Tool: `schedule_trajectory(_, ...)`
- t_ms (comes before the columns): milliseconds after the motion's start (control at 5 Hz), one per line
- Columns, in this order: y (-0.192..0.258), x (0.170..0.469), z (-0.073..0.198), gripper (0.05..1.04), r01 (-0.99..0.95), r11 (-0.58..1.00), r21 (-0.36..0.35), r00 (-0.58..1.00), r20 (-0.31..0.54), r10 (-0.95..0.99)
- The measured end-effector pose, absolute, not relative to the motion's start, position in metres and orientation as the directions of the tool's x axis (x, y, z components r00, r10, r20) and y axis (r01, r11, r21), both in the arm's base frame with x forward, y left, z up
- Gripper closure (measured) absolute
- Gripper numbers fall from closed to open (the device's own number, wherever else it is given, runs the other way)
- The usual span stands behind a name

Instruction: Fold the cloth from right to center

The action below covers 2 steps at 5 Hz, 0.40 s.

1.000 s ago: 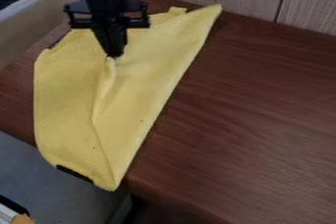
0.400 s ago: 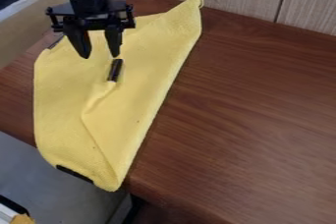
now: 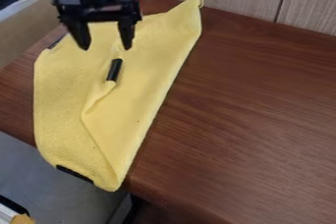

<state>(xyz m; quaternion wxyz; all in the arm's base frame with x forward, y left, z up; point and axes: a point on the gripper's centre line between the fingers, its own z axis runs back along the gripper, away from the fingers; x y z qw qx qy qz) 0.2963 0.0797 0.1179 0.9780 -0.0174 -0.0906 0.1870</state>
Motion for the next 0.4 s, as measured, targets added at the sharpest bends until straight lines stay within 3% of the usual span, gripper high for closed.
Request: schedule_trajectory(400,0.069,0.314,0.153,0.082,-0.314,0.946,-0.074,0.925,0.199,0.323)
